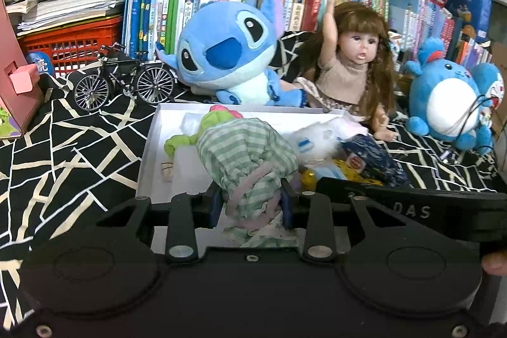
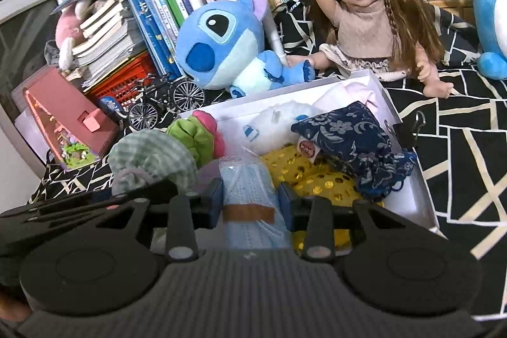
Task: Organize soft objects
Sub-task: 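Carry the gingham pouch and plastic bag into the white box with both grippers, then open both grippers to release the gingham pouch and plastic bag in the box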
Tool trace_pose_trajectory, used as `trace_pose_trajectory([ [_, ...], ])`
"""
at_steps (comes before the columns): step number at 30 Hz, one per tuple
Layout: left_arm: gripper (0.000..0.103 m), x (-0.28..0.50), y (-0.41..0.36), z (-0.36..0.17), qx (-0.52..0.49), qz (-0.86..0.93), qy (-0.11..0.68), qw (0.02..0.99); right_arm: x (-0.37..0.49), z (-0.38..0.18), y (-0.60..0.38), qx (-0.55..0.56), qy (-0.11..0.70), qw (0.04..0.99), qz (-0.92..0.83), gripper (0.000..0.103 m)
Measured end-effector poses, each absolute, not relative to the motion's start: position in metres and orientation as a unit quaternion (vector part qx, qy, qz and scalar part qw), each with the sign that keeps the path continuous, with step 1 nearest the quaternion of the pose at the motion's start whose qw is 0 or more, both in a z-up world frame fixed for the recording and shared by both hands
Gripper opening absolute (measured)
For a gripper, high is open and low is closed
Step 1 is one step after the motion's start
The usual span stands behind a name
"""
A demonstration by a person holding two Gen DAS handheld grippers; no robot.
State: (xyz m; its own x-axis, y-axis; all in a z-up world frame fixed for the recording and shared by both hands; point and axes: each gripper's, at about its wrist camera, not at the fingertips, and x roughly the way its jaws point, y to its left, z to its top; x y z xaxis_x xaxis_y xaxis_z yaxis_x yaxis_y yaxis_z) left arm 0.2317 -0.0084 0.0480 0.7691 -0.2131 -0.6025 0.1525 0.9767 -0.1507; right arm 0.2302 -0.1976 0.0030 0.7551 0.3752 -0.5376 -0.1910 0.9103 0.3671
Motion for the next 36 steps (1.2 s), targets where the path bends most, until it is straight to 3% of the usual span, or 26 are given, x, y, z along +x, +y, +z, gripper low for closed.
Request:
trace_pose_trajectory([
  [19, 0.039, 0.257, -0.014, 0.033, -0.020, -0.088, 0.323, 0.942, 0.268, -0.001, -0.195, 0.177, 0.325, 0.917, 0.148, 0.044],
  [25, 0.042, 0.253, -0.010, 0.027, -0.028, -0.078, 0.332, 0.940, 0.263, -0.004, -0.194, 0.180, 0.321, 0.917, 0.156, 0.054],
  [30, 0.050, 0.248, -0.011, 0.027, -0.019, -0.073, 0.331, 0.941, 0.259, -0.003, -0.192, 0.177, 0.317, 0.916, 0.169, 0.067],
  [34, 0.057, 0.243, -0.012, 0.028, -0.017, -0.073, 0.327, 0.942, 0.254, -0.002, -0.190, 0.171, 0.313, 0.918, 0.174, 0.068],
  [36, 0.065, 0.240, -0.012, 0.030, -0.015, -0.073, 0.323, 0.944, 0.251, -0.002, -0.190, 0.171, 0.311, 0.918, 0.176, 0.070],
])
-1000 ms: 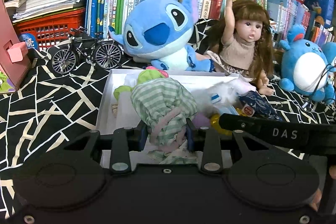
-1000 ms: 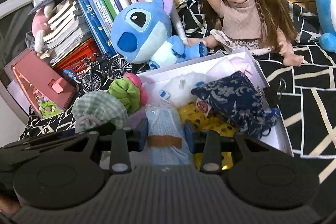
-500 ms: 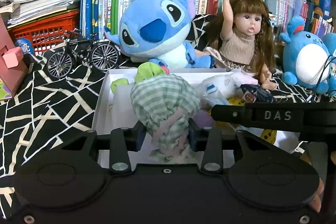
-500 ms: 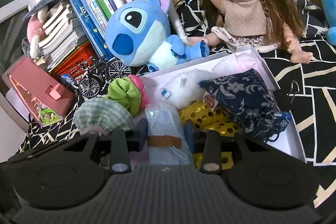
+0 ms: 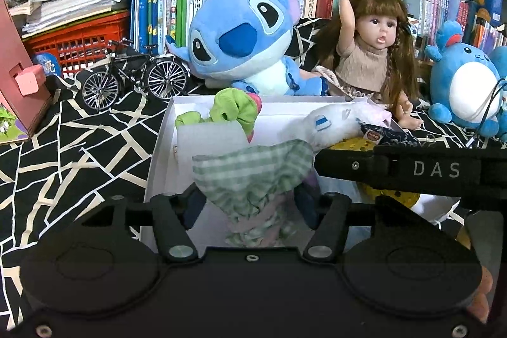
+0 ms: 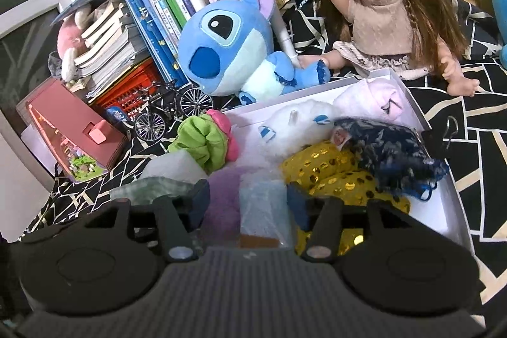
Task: Organize soft objects
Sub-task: 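Open both grippers to release the gingham pouch and plastic bag in the box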
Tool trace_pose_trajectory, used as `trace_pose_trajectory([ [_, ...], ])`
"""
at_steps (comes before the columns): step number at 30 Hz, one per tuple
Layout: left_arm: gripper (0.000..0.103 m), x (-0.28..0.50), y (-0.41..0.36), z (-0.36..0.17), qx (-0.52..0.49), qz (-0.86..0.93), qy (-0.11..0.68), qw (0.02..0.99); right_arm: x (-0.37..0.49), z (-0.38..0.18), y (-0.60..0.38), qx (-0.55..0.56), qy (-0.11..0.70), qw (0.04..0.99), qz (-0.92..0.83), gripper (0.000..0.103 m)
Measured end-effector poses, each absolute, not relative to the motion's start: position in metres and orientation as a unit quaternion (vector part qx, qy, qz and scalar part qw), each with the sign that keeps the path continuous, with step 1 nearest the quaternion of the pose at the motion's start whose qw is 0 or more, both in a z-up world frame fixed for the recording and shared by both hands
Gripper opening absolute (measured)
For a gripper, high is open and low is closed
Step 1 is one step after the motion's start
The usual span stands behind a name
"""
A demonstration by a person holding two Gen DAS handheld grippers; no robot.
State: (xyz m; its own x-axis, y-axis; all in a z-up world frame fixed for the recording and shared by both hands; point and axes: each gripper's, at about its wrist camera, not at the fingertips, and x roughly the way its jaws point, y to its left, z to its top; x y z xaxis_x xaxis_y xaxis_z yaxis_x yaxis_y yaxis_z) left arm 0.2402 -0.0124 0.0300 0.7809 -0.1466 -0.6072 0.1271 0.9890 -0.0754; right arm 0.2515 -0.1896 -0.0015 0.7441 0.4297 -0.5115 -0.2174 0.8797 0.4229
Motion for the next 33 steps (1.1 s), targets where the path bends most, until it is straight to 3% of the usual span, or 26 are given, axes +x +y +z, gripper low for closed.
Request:
trace_pose_trajectory([
  [3, 0.077, 0.235, -0.013, 0.034, -0.012, -0.067, 0.312, 0.947, 0.248, 0.000, -0.190, 0.168, 0.306, 0.920, 0.179, 0.072],
  [10, 0.084, 0.226, -0.012, 0.042, -0.012, -0.065, 0.312, 0.948, 0.235, 0.009, -0.195, 0.156, 0.288, 0.928, 0.177, 0.079],
  [33, 0.088, 0.145, 0.001, 0.044, -0.035, -0.066, 0.301, 0.951, 0.143, 0.016, -0.211, 0.077, 0.231, 0.962, 0.120, 0.095],
])
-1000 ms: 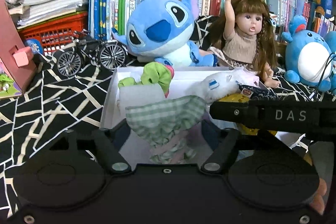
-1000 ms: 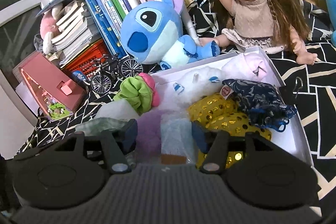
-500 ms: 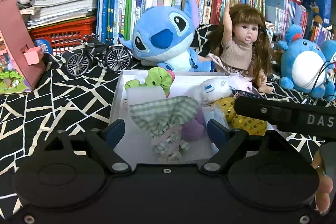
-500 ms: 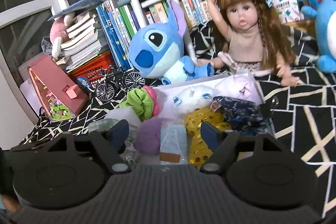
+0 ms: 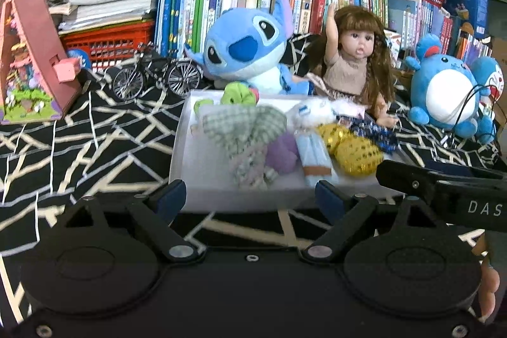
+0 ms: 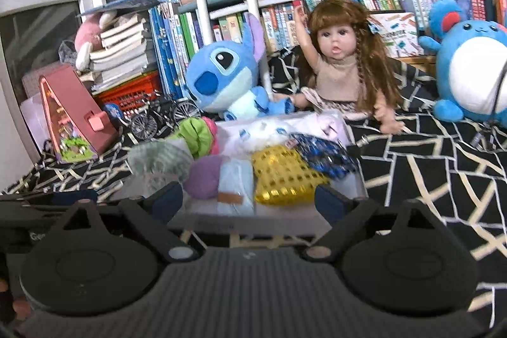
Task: Organize soft objects
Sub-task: 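Open both grippers to release the gingham pouch and plastic bag in the box, then lift both open grippers away from the box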
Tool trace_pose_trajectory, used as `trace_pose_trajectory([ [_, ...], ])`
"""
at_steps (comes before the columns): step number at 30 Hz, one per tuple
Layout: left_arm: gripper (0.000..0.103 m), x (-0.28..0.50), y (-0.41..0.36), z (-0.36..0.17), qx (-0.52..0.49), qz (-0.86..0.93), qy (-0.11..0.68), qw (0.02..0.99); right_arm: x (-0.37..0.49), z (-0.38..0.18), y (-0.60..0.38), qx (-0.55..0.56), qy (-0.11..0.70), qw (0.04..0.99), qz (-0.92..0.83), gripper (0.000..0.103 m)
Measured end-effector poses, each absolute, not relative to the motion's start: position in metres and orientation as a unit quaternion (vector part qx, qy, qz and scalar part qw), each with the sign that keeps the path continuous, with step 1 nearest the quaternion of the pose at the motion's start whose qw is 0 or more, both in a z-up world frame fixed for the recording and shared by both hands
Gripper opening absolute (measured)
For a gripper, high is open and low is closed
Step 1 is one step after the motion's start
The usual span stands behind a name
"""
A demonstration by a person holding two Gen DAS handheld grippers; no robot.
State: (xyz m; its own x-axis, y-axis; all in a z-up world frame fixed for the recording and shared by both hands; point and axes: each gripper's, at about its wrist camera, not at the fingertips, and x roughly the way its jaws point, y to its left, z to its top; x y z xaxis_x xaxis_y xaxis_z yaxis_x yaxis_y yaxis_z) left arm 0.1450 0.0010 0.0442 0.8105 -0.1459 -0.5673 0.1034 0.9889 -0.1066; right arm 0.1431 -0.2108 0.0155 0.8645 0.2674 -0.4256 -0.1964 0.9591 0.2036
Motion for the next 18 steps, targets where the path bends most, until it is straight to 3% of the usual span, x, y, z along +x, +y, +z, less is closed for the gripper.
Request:
trace_pose_trajectory([
  [18, 0.088, 0.148, 0.005, -0.004, -0.025, -0.025, 0.342, 0.939, 0.140, -0.035, -0.209, 0.036, 0.299, 0.951, 0.075, 0.099],
])
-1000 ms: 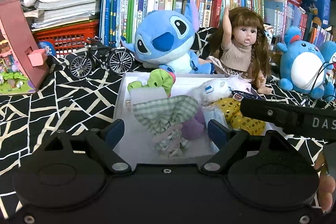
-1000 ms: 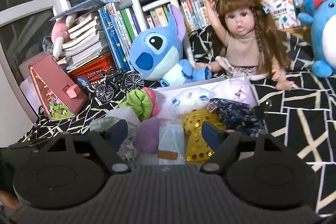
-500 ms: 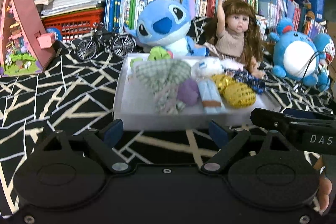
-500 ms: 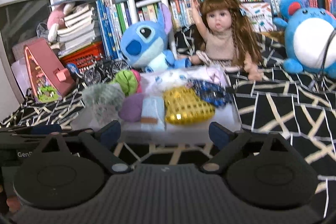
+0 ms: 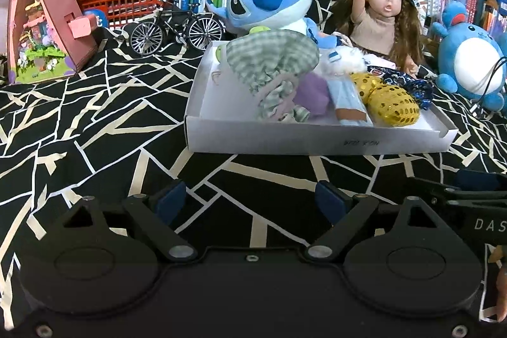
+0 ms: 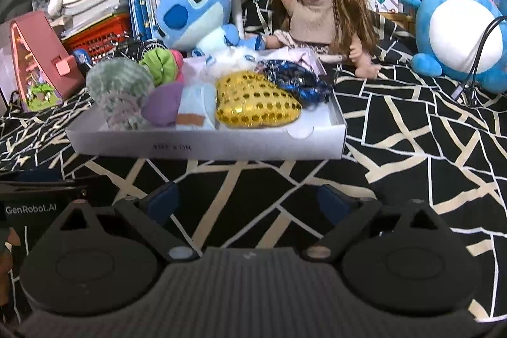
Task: Organize soft objects
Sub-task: 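Lift both open grippers away from the box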
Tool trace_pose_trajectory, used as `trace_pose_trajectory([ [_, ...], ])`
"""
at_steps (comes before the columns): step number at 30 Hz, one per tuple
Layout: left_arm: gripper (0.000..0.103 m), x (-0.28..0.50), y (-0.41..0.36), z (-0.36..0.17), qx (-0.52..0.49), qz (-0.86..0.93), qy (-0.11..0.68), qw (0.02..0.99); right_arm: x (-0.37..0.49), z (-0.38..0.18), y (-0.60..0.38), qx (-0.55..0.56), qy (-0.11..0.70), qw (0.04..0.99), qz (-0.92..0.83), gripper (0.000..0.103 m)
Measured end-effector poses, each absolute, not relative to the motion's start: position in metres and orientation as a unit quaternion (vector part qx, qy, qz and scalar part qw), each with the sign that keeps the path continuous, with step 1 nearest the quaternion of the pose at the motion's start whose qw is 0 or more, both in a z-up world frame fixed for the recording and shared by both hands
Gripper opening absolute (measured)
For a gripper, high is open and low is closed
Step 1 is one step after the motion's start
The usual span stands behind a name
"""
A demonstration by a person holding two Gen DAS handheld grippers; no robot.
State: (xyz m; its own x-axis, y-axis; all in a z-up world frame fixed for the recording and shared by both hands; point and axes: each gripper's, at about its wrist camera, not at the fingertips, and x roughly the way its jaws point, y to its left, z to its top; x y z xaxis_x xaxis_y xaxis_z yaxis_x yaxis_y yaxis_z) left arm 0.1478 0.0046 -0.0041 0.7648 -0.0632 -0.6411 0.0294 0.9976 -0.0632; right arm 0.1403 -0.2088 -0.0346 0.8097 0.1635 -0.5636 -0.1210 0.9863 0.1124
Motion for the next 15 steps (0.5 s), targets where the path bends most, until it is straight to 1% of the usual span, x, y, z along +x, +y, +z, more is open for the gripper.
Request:
trace_pose_trajectory([
  [7, 0.090, 0.1490, 0.0007, -0.0059, -0.015, -0.023, 0.343, 0.939, 0.1434, -0.0359, -0.2048, 0.024, 0.309, 0.948, 0.073, 0.103],
  [15, 0.093, 0.1504, 0.0020, -0.0074, -0.015, -0.016, 0.346, 0.938, 0.1450, -0.0374, -0.2011, 0.011, 0.316, 0.946, 0.067, 0.103],
])
